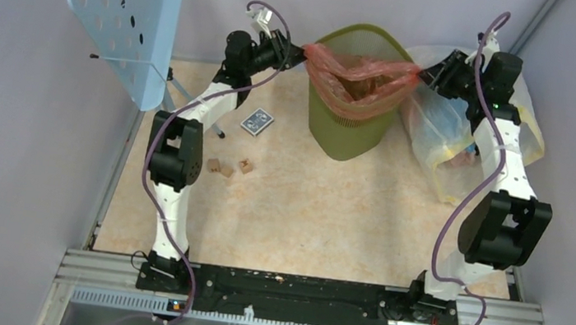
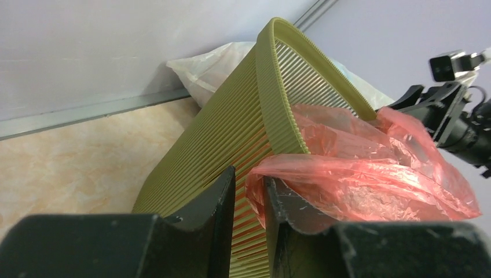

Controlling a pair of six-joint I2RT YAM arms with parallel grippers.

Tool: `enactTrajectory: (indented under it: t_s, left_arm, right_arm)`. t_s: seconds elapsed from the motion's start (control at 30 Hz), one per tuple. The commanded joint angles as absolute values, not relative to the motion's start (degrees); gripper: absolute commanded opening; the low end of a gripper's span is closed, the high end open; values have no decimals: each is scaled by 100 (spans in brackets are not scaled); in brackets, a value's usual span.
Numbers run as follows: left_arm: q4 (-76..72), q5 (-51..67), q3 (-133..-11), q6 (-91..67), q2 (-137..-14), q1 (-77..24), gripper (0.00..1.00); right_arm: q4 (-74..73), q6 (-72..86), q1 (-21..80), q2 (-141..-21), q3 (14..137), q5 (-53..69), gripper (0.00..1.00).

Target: Put the trash bags into the trash bin

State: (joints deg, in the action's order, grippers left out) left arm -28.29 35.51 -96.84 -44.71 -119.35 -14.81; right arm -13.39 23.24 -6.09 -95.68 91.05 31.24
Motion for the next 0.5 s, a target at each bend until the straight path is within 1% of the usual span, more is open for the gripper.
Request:
enactTrajectory:
  t_s: [0.0,0.07,0.2,0.3,0.47]
  left_arm:
    - [-3389,4663,-10375,-5086,-12328,-1573,30]
    - [-3443,4919,-10542,-5237,-12457,-1565,29]
    - [-3638,5386,-10591,-5496,-12546,-1564,27]
    - [-3655,5697,-10491,-5595,-12487,-1564,26]
    - [-3770,5989,-9847,-5651,-12049,-1564,26]
  right_arm:
    - [-126,2714,-501,-9325,8438,4516,42]
    - [364,2832,-501,-9109,8076,4673,42]
    - [816,3089,-488,-8781,7556,4913,42]
    - [851,3082,-435,-8449,7244,4881,41]
    - [570,2901,-225,-7919,6909,4853,40]
